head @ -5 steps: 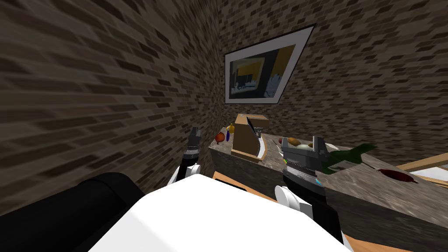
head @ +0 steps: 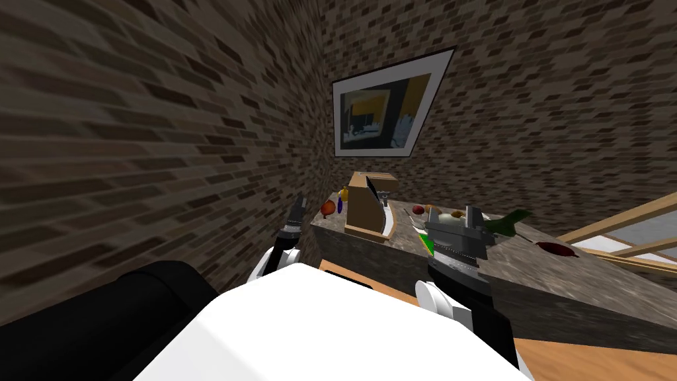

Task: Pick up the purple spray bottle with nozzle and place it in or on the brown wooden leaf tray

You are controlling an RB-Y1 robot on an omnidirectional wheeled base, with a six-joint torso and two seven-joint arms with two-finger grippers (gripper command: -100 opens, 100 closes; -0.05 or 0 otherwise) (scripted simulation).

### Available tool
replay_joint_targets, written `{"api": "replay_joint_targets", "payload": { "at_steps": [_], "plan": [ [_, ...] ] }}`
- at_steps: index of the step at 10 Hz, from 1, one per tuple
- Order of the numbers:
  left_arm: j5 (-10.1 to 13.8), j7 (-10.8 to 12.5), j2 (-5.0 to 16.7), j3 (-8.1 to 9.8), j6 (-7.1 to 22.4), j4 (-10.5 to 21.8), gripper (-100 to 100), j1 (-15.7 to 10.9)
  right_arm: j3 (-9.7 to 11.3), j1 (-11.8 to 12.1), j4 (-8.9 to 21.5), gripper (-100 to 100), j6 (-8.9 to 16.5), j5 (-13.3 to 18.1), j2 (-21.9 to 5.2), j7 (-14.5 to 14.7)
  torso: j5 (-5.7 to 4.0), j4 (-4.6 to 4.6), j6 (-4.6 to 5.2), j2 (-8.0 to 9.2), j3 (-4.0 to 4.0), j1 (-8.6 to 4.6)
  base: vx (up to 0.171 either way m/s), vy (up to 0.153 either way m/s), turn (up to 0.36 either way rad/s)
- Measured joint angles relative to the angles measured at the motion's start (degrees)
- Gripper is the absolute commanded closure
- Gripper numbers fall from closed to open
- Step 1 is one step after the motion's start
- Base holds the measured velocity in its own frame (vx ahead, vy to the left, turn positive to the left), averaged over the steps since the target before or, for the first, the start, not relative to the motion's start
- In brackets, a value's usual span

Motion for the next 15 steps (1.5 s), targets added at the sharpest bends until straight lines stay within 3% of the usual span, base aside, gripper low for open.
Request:
{"api": "replay_joint_targets", "payload": {
  "at_steps": [3,7,15],
  "plan": [
    [-2.1,-0.9,3.8,1.23,3.5,3.3,-100,-1.0,0.0,0.0,0.0,0,0.0,0.0,0.0,0.0,-0.02,0.00,0.00,-0.01,-0.01,-0.07,0.003,-0.063,-0.166],
    [-5.5,-2.7,7.1,1.80,9.2,6.2,-100,-2.3,0.0,0.0,0.0,0,0.0,0.0,0.0,0.0,-0.01,0.00,-0.01,-0.01,-0.01,-0.05,0.005,-0.054,-0.147],
    [-12.4,-6.2,14.8,4.10,20.5,15.1,-100,-5.8,0.0,0.0,0.0,0,0.0,0.0,0.0,0.0,-0.02,-0.01,-0.03,-0.02,-0.01,-0.07,0.010,-0.059,-0.155]
  ]
}}
